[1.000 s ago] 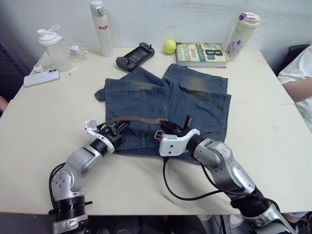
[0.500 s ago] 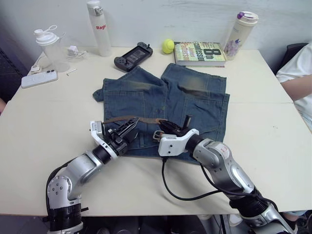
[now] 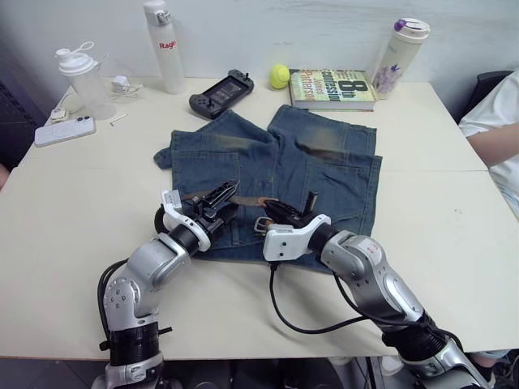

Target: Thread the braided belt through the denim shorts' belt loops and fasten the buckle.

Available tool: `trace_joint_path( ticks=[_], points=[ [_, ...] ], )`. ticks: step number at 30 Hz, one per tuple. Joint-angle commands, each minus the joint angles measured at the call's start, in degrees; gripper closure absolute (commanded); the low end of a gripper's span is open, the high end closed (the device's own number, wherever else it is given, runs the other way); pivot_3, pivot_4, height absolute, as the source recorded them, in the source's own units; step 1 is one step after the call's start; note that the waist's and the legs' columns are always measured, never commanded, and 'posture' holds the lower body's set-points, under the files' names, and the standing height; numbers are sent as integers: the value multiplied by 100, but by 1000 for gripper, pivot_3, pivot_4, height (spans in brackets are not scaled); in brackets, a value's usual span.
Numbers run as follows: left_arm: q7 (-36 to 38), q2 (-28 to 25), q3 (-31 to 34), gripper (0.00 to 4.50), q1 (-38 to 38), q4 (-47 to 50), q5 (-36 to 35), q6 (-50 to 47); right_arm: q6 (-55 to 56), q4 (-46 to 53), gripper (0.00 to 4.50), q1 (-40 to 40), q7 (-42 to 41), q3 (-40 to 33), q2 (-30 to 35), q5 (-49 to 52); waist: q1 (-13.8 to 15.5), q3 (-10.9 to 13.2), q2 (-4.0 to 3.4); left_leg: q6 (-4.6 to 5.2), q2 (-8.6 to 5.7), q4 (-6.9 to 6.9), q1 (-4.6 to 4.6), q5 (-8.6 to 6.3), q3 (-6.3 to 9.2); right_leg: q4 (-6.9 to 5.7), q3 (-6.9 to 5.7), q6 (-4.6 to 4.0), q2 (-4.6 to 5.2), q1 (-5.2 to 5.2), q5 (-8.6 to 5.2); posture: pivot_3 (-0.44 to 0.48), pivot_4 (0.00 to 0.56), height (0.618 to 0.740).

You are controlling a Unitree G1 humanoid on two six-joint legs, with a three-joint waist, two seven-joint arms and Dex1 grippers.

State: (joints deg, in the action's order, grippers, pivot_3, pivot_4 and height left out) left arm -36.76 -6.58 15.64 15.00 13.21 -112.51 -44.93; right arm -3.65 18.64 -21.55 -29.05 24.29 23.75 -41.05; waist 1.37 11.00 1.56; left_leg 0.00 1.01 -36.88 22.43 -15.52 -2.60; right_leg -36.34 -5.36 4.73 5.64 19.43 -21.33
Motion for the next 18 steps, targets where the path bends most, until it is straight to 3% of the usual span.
trace_joint_path(
  ticks=[1,3,8,9,17,18],
  points=[
    [-125,92,60,1094,114,229,-49,7,71,262,4500,-7,24,-99,-21,-26,1,0,0,0,-1,0,0,0,0,0,0,0,0,0,0,0,150,740],
    [-265,166,41,1720,142,282,-49,34,70,265,4500,-6,25,-103,-20,-22,4,0,0,0,-1,0,0,0,0,1,0,0,0,-1,0,0,150,740],
    [-572,364,-52,3849,206,479,-49,135,73,252,4500,-11,33,-113,-20,-7,6,0,0,0,-1,1,0,0,0,5,0,0,0,-1,0,0,150,740],
    [-637,404,-80,4438,204,535,-49,158,74,248,4500,-13,40,-121,-23,-1,6,0,1,0,-1,1,0,0,0,5,0,0,0,-1,0,0,150,740],
    [-814,604,-174,4481,241,830,-49,338,3,278,4500,2,84,-221,-156,139,7,1,1,0,-1,4,1,0,0,13,0,0,-2,-2,0,0,150,740],
    [-697,593,-145,4495,261,825,-49,306,-30,314,4074,31,45,-258,-231,296,9,1,1,0,-1,5,1,0,0,13,-1,0,-3,-2,0,0,150,740]
  ],
)
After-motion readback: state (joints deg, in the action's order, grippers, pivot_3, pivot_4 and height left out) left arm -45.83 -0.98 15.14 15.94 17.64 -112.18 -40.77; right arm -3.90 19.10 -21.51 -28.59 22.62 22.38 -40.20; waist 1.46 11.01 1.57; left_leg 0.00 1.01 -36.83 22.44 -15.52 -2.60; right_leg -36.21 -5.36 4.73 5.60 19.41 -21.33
